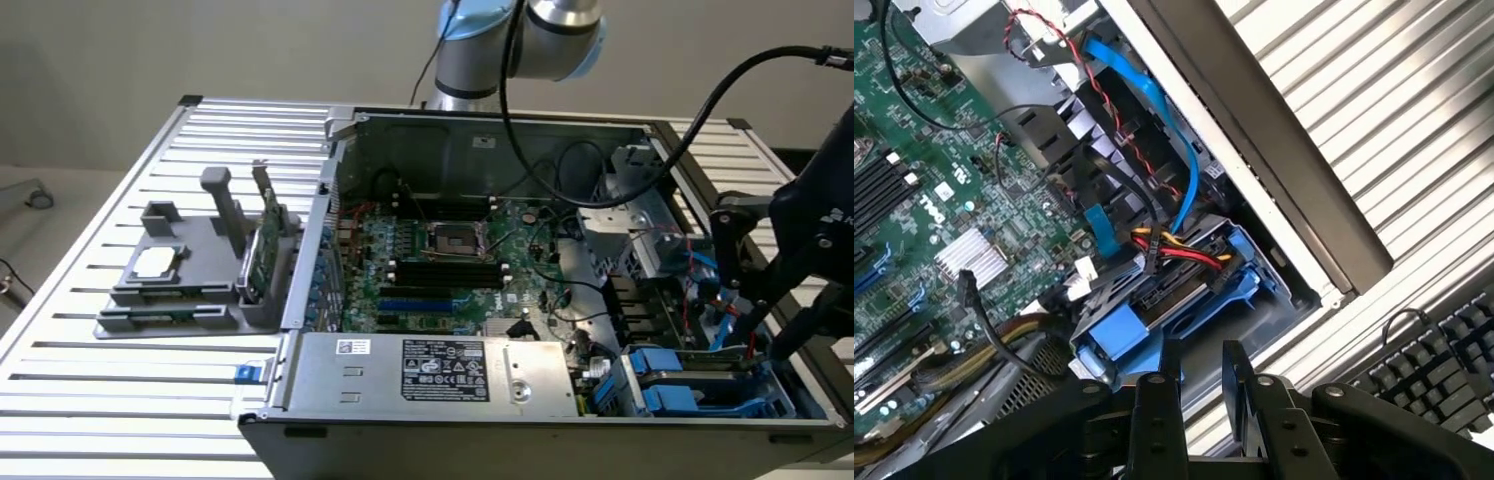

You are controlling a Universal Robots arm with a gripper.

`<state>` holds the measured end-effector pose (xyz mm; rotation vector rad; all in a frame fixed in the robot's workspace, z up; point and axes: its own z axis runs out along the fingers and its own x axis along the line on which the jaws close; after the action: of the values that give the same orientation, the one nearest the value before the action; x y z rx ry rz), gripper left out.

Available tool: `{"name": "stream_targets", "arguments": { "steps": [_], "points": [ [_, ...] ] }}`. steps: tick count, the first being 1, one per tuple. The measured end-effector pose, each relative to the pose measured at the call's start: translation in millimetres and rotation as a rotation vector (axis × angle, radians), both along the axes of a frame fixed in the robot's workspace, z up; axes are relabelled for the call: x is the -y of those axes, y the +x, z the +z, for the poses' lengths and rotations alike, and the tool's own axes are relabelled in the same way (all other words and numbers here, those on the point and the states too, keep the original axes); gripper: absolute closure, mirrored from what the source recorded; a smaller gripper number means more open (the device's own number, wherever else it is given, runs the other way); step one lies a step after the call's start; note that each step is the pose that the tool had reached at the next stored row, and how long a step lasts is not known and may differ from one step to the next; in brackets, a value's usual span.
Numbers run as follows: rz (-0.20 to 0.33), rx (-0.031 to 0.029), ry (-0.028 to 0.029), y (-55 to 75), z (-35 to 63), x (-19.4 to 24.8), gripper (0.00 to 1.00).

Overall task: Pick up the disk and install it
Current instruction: 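Insert the first disk wire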

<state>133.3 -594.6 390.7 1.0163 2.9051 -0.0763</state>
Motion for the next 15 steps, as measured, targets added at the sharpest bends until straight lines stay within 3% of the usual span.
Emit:
{"name": "stream_targets", "arguments": {
  "steps": [3, 5, 9, 10, 12, 15],
  "points": [
    [0.0, -0.0104, 0.0077, 7.5, 0.3, 0.6, 0.69],
    [0.0, -0.0122, 0.0158, 11.4, 0.3, 1.2, 0.69],
    [-0.003, -0.0123, 0.041, 13.8, -1.8, 3.1, 0.69],
    [-0.007, -0.0122, 0.0452, 13.8, -2.9, 3.7, 0.69],
    [-0.016, -0.0119, 0.0508, 14.0, -5.8, 4.7, 0.69],
    [-0.032, -0.0116, 0.0545, 14.1, -10.5, 6.5, 0.69]
  ]
}}
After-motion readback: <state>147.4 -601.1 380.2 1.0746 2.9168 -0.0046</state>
